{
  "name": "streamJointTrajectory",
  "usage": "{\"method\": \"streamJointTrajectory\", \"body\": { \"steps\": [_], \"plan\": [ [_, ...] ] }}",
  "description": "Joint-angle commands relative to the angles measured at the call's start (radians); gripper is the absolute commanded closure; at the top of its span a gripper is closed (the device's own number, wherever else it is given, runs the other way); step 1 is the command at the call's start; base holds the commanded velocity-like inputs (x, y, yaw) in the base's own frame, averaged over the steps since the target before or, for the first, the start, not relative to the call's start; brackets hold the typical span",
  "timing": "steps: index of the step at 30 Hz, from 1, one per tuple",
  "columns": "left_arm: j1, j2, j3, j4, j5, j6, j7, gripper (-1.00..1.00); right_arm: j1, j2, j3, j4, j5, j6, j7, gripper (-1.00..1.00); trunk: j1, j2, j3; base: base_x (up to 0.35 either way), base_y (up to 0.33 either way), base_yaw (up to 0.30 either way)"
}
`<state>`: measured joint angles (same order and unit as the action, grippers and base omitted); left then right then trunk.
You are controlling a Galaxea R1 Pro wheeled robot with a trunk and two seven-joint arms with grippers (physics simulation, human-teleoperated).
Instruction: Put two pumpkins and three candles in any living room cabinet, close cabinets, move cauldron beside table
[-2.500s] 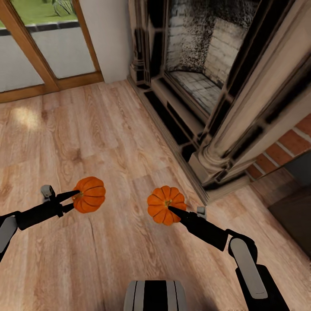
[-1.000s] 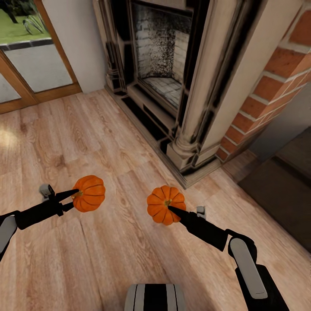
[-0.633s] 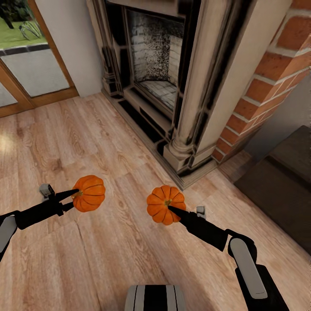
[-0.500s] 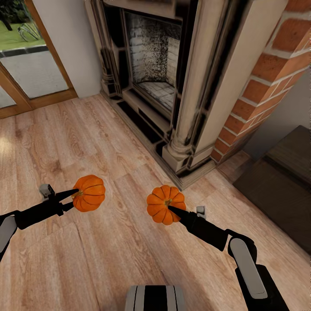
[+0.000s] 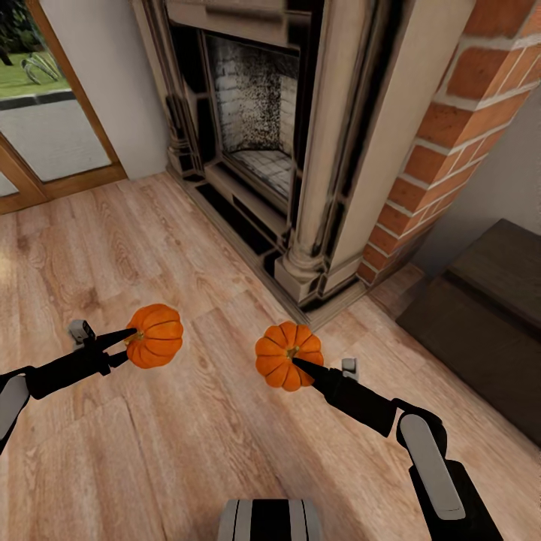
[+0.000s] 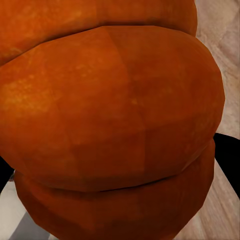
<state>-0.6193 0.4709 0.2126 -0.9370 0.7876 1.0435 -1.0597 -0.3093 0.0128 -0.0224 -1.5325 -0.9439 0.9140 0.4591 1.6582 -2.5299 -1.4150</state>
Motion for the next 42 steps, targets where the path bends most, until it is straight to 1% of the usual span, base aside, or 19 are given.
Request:
{"method": "streamJointTrajectory", "body": {
  "steps": [1, 14, 21, 24, 42],
  "plan": [
    [0.000, 0.000, 0.001, 0.000, -0.002, 0.004, -0.005, 1.00, -0.001, 0.001, -0.002, 0.000, 0.002, 0.006, 0.005, 1.00, 0.000, 0.000, 0.001, 0.000, 0.000, -0.085],
    [0.000, 0.004, 0.001, 0.007, -0.004, 0.004, -0.007, 1.00, -0.001, 0.001, -0.002, 0.000, 0.002, 0.006, 0.004, 1.00, 0.000, 0.000, 0.021, 0.000, 0.000, -0.081],
    [0.000, 0.039, 0.000, 0.016, -0.005, 0.004, -0.007, 1.00, -0.001, 0.001, -0.002, 0.000, 0.002, 0.006, 0.004, 1.00, 0.000, 0.000, 0.032, 0.000, 0.000, -0.075],
    [0.000, 0.045, 0.000, 0.016, -0.005, 0.004, -0.006, 1.00, -0.001, 0.001, -0.002, 0.000, 0.002, 0.006, 0.004, 1.00, 0.000, 0.000, 0.035, 0.000, 0.000, -0.038],
    [0.000, 0.049, -0.001, 0.017, -0.005, 0.004, -0.006, 1.00, -0.001, 0.001, -0.003, 0.000, 0.002, 0.006, 0.004, 1.00, 0.000, 0.000, 0.037, 0.000, 0.000, -0.004]
  ]
}}
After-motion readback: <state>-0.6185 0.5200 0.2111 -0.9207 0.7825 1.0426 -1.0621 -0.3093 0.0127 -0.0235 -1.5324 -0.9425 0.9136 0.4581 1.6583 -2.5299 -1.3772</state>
